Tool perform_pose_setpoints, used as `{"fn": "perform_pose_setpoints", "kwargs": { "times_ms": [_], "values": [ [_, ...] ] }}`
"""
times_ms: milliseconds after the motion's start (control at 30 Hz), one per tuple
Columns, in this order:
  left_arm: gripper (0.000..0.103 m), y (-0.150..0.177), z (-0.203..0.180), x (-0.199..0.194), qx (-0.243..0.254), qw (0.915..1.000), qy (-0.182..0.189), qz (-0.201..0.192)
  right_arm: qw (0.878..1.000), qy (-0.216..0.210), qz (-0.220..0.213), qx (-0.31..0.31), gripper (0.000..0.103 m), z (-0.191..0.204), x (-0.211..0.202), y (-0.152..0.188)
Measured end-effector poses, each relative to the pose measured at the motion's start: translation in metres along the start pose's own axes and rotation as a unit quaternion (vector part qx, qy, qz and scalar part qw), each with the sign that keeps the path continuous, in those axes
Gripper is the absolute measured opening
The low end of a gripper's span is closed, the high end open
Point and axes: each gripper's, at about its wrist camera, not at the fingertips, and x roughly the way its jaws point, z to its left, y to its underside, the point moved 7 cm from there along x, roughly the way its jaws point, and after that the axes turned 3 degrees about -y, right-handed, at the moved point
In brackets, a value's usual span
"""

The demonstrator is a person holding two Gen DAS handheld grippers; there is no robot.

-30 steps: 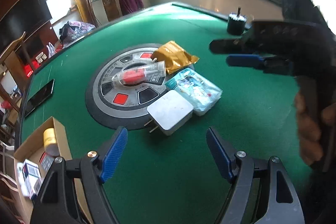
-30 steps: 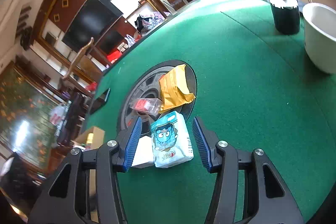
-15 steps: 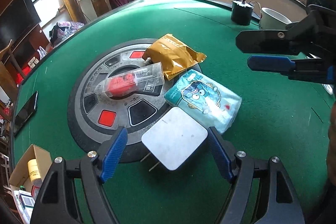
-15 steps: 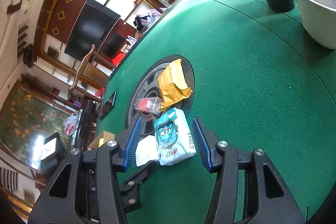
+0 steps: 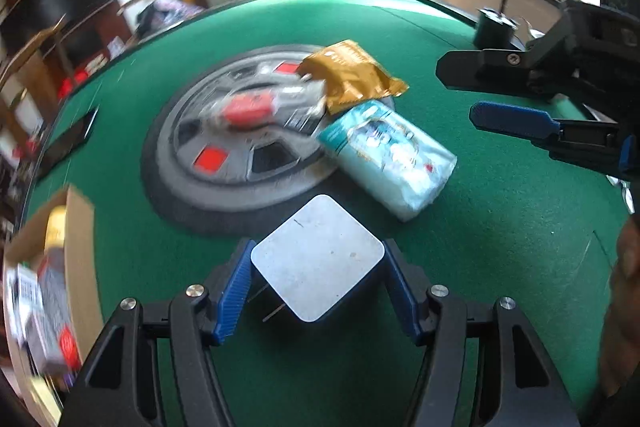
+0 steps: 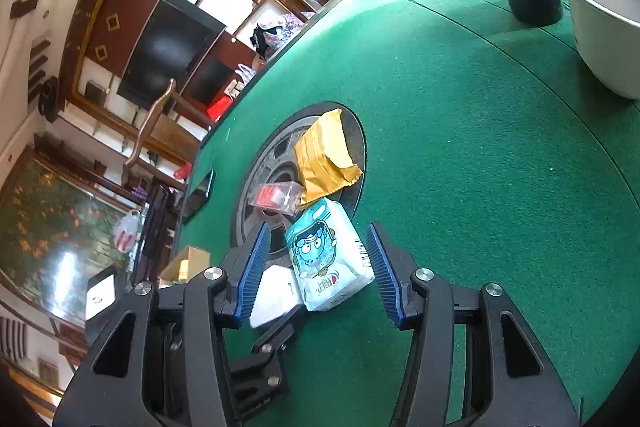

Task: Organize objects
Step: 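Grasp the white square charger with the left tool while the right tool grasps the blue-white snack bag, then lift the charger and snack bag and carry both toward the cardboard tray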

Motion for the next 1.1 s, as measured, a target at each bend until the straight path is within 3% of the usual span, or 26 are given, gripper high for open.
{"fn": "perform_pose_setpoints", "kwargs": {
  "times_ms": [200, 333, 433, 500, 633, 733, 767, 1100],
  "values": [
    [0.063, 0.035, 0.019, -0.021, -0.049, 0.998, -0.038, -0.014, 0.994, 0.056, 0.034, -0.085, 0.05, 0.016, 0.021, 0.013],
    [0.065, 0.037, 0.027, -0.018, -0.066, 0.9975, -0.022, -0.015, 0.971, 0.144, 0.035, -0.189, 0.05, 0.03, 0.034, 0.021],
    [0.067, 0.037, 0.026, -0.019, -0.061, 0.9975, -0.027, -0.022, 0.958, 0.175, 0.039, -0.225, 0.05, 0.032, 0.041, 0.024],
    [0.077, 0.037, 0.028, -0.018, -0.061, 0.9969, -0.041, -0.029, 0.953, 0.183, 0.047, -0.235, 0.05, 0.03, 0.047, 0.026],
    [0.077, 0.037, 0.031, -0.017, -0.07, 0.9965, -0.029, -0.034, 0.949, 0.186, 0.065, -0.245, 0.05, 0.025, 0.056, 0.026],
    [0.072, 0.037, 0.031, -0.016, -0.071, 0.9966, -0.024, -0.035, 0.947, 0.187, 0.064, -0.253, 0.051, 0.026, 0.059, 0.026],
    [0.062, 0.037, 0.03, -0.017, -0.071, 0.9966, -0.016, -0.038, 0.947, 0.187, 0.064, -0.255, 0.051, 0.026, 0.058, 0.026],
    [0.062, 0.036, 0.029, -0.017, -0.073, 0.9965, -0.015, -0.039, 0.947, 0.173, 0.061, -0.264, 0.054, 0.034, 0.052, 0.03]
  ]
}}
